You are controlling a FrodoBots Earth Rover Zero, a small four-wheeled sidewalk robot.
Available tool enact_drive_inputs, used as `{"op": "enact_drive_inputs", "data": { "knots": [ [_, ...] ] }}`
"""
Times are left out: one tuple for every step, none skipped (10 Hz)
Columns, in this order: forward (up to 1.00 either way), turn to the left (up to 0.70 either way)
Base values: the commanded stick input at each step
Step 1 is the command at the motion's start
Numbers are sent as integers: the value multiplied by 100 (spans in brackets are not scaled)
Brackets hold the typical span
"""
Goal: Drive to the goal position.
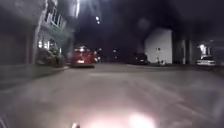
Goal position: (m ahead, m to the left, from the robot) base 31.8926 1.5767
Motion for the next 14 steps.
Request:
{"op": "enact_drive_inputs", "data": {
  "knots": [
    [100, 0],
    [100, 0],
    [100, 0],
    [100, 0],
    [100, 0],
    [100, 0],
    [100, 0],
    [100, 0],
    [100, 0],
    [100, 0],
    [100, 6],
    [100, 19],
    [100, 11],
    [100, 0]
  ]
}}
